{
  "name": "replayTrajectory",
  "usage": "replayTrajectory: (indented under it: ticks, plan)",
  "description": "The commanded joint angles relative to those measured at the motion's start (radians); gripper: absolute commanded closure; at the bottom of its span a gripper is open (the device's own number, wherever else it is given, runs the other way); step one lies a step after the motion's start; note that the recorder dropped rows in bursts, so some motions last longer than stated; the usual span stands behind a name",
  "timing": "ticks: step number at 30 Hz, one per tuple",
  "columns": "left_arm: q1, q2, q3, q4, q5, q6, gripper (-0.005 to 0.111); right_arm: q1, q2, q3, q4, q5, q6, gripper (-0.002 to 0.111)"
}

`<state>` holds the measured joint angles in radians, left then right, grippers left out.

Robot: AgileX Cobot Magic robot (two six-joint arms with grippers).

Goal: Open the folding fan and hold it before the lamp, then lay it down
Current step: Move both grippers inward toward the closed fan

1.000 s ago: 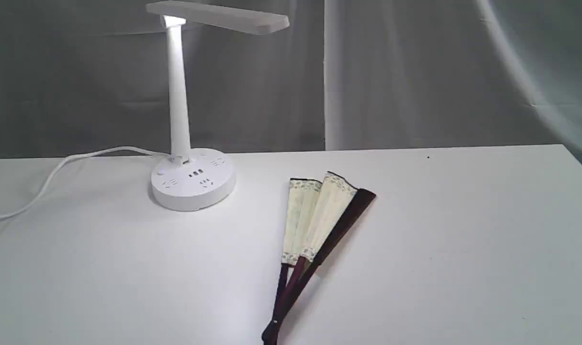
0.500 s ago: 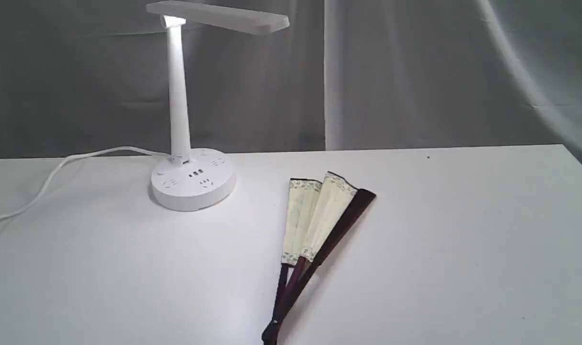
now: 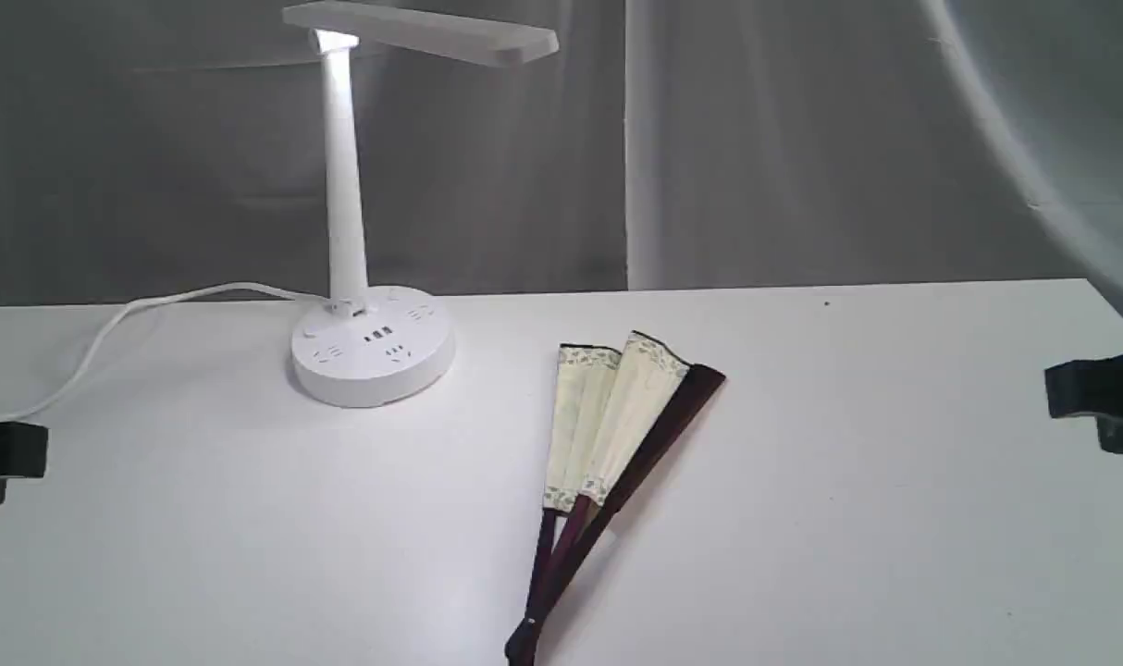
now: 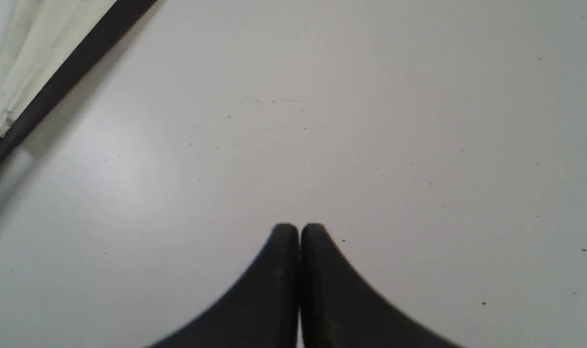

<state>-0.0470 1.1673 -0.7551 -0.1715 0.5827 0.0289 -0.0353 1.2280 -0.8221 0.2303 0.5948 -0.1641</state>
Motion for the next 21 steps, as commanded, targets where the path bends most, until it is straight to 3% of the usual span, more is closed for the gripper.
replayTrajectory:
  ticks: [1,10,21]
  plan:
    - [0.001,0.063,-0.031,-0.011,-0.001,0.010,0.104,0.005,0.057,-0.018,0.124,0.003,-0.134,0.108]
    - [0.001,0.214,-0.043,-0.061,-0.067,0.058,0.104,0.005,0.183,-0.018,0.439,-0.015,-0.385,0.074]
    - [-0.003,0.393,-0.048,-0.181,-0.090,0.147,0.104,0.005,0.386,-0.018,0.755,0.031,-0.585,0.072]
